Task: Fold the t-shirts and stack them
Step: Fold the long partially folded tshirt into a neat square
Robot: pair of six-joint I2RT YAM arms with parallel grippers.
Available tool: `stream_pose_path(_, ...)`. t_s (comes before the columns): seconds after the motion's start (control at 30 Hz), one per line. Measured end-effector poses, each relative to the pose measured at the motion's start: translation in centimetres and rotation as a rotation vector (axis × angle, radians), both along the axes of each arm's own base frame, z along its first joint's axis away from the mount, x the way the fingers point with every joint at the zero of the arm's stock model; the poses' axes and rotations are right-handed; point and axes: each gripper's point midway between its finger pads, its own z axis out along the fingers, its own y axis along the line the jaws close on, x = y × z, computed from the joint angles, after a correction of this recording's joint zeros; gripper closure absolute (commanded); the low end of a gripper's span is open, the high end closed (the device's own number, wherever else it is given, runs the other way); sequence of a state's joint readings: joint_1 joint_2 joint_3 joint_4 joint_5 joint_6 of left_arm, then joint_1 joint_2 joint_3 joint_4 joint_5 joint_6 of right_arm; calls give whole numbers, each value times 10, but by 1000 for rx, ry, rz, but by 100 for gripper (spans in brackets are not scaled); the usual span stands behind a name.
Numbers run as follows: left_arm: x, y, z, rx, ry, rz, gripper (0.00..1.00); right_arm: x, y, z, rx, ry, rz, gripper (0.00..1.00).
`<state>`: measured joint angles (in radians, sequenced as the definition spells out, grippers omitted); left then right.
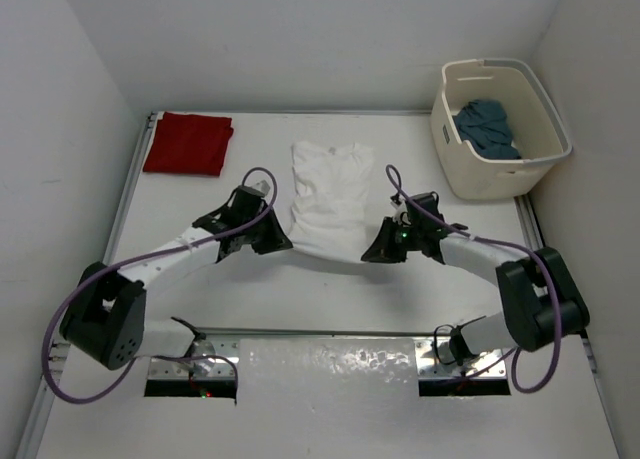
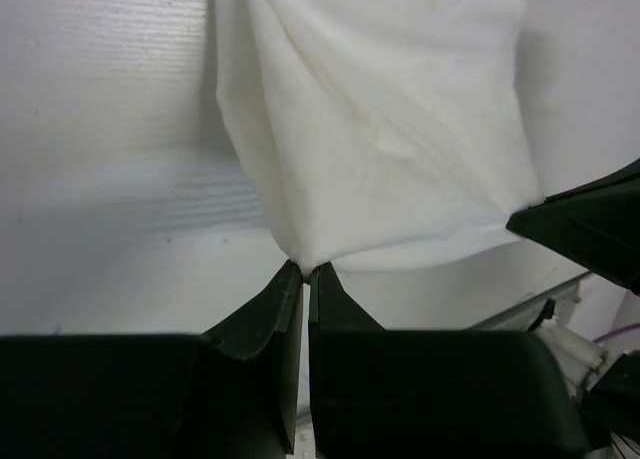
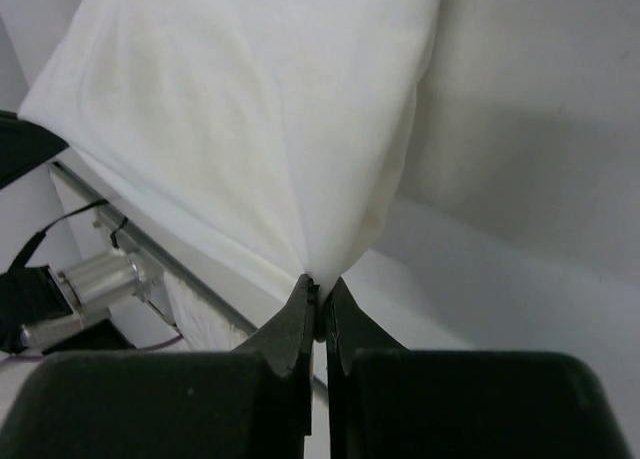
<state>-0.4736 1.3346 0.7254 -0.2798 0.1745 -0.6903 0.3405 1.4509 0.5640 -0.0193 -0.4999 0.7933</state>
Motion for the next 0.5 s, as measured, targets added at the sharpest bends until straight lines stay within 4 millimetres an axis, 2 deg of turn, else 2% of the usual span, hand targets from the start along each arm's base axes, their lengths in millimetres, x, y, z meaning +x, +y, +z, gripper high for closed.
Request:
stream_pose_path(0.1, -7, 0, 16, -19, -12, -2, 100, -7, -3, 16, -15, -9, 30, 100)
stream_pose_path(0.23, 2, -3, 36, -23, -40, 7, 100, 2, -3, 38, -39, -26, 39, 100)
stream_pose_path(0.37, 32, -8, 71, -16, -128, 36, 100, 29, -2, 58, -43, -52, 15, 100)
stream_pose_path(0.43, 53, -11, 90, -25, -178, 49, 100, 47, -1, 68, -38, -73, -1, 100)
stream_pose_path(0.5, 70, -12, 99, -30, -206, 62, 100, 68, -2, 78, -33, -92, -22, 100)
